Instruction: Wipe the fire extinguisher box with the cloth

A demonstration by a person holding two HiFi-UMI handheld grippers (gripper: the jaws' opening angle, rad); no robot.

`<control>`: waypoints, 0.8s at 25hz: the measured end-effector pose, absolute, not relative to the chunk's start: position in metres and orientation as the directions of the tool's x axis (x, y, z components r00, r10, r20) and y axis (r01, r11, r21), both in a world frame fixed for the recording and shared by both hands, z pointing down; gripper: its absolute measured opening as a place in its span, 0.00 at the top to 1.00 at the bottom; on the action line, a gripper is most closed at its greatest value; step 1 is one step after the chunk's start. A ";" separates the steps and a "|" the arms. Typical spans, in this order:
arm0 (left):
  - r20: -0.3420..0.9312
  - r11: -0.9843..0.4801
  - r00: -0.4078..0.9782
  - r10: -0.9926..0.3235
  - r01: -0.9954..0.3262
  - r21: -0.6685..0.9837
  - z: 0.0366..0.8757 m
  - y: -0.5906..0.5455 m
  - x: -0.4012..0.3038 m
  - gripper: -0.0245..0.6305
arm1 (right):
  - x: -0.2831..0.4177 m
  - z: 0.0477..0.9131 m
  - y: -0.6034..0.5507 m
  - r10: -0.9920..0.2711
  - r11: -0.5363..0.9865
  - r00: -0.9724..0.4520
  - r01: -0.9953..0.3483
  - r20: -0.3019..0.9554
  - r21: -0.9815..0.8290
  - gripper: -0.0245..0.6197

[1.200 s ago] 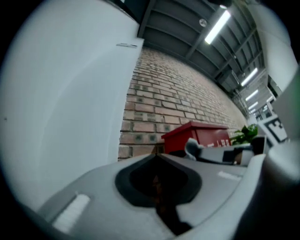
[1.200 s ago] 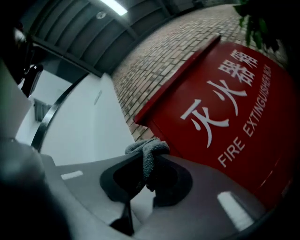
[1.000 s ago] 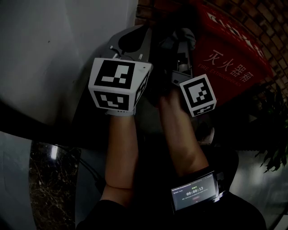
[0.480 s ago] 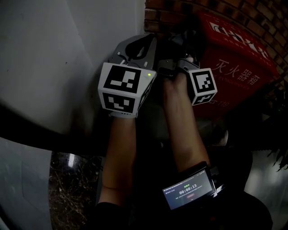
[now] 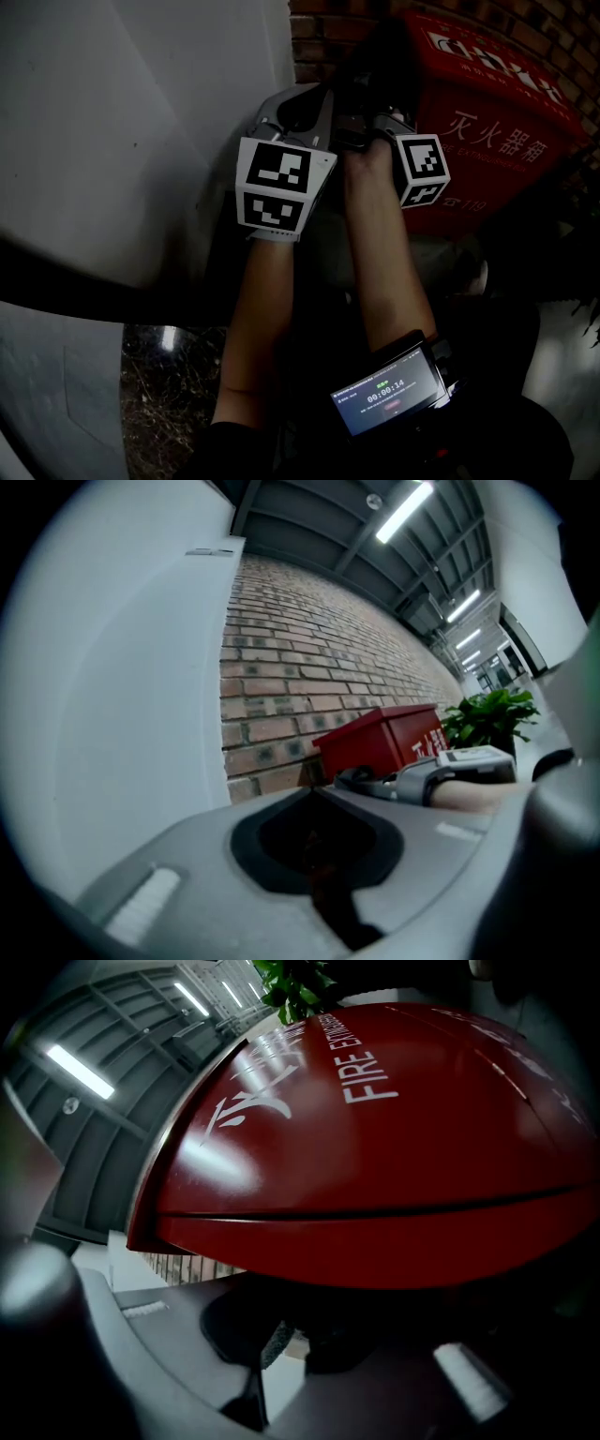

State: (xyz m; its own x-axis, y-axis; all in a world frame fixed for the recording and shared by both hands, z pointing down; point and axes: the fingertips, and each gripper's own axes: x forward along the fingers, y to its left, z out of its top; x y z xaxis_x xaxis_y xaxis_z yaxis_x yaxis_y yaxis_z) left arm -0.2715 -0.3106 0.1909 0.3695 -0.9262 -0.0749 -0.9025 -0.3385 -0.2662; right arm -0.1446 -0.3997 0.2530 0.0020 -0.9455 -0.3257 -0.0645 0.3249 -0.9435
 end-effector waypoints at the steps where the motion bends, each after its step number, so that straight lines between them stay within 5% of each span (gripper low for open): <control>1: -0.072 -0.340 0.371 -0.926 -0.900 -0.272 0.193 -0.311 -0.270 0.96 | -0.144 0.256 -0.400 -0.946 0.322 0.004 -0.068 -0.323 -0.944 0.90; 20: 0.021 -0.325 0.326 -0.945 -0.928 -0.181 0.310 -0.315 -0.284 0.96 | -0.143 0.391 -0.412 -0.985 0.166 0.035 -0.012 -0.166 -0.986 0.91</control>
